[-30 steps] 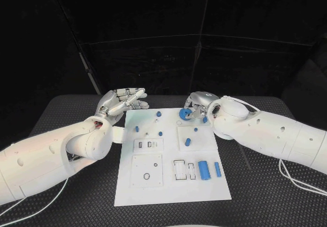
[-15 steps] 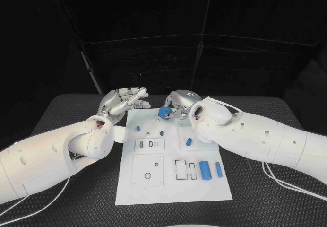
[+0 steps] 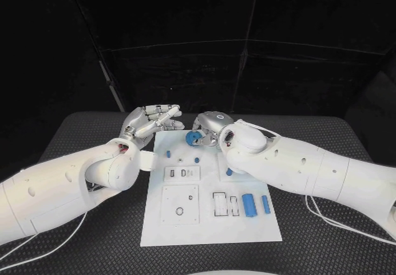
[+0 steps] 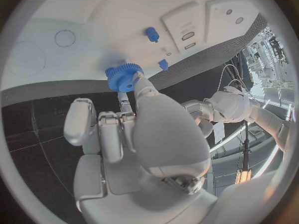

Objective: Assemble the parts on the task board

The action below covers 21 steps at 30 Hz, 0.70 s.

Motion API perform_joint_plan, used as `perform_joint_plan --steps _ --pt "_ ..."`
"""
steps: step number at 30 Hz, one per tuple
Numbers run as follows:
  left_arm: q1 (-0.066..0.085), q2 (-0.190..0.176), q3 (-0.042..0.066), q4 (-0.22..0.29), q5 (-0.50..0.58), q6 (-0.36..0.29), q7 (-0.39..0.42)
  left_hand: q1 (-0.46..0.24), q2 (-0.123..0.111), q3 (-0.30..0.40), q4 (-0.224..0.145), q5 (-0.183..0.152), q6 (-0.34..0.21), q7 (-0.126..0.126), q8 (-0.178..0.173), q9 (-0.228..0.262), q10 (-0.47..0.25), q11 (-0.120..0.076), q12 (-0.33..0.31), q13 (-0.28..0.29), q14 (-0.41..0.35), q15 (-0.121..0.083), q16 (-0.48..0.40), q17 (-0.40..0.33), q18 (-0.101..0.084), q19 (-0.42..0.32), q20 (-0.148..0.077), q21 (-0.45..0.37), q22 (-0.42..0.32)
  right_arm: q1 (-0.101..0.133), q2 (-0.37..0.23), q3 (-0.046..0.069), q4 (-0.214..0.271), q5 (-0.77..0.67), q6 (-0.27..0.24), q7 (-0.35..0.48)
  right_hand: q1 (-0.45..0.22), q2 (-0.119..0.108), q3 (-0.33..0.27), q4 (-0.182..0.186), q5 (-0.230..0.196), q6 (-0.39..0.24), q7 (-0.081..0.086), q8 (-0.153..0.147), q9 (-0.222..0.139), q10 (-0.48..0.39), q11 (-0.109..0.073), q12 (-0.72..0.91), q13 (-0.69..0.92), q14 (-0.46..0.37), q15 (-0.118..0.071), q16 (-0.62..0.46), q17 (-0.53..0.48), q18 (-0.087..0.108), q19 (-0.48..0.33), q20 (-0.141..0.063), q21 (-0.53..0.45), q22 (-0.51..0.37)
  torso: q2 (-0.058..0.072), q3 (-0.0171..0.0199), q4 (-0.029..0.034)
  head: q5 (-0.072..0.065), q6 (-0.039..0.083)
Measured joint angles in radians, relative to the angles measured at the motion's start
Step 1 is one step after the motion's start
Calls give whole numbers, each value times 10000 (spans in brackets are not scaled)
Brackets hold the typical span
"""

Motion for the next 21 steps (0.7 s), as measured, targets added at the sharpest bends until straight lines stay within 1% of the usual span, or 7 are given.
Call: perform_joint_plan --steps 3,6,8,17,21 --pt "0 8 0 -1 0 2 0 0 0 0 0 0 0 0 0 0 0 0 0 0 0 0 0 0 0 0 0 0 0 0 109 -33 -139 -11 34 37 0 0 1 -1 39 0 -1 -32 0 0 0 0 0 0 0 0 1 -1 0 0 0 -1 0 4 -6 9 -6" --pt "0 11 0 -2 0 3 0 0 0 0 0 0 0 0 0 0 0 0 0 0 0 0 0 0 1 0 0 0 0 -2 180 -65 -243 -17 79 70 -82 -79 33 30 41 3 -5 -58 0 0 0 0 0 0 0 0 1 0 -1 0 0 -1 0 6 -15 18 -17" --pt "0 11 0 -2 0 4 0 0 0 0 0 0 0 0 0 -1 0 0 0 0 0 0 0 -1 0 0 0 0 1 -3 225 -86 -301 -21 115 94 -147 -64 62 21 41 49 -50 -97 0 0 0 0 0 0 0 0 0 0 0 0 0 -1 0 9 -22 30 -24" --pt "1 14 1 -6 0 6 0 0 0 1 0 0 0 0 0 0 0 0 0 0 0 0 0 -2 1 0 0 0 1 -5 365 -132 -366 -33 315 222 -405 -293 79 8 42 123 -120 -269 2 0 0 0 0 0 0 0 -1 0 -1 0 0 -12 -5 18 -26 36 -46" --pt "1 14 1 -9 0 6 0 0 0 1 0 0 0 0 0 0 0 0 0 1 0 0 0 -2 1 0 0 0 2 -2 373 -188 -368 -39 402 270 -522 -385 105 9 99 45 -56 -330 19 -1 1 -56 0 0 0 0 -2 1 -24 23 0 -28 -7 18 -29 43 -60"
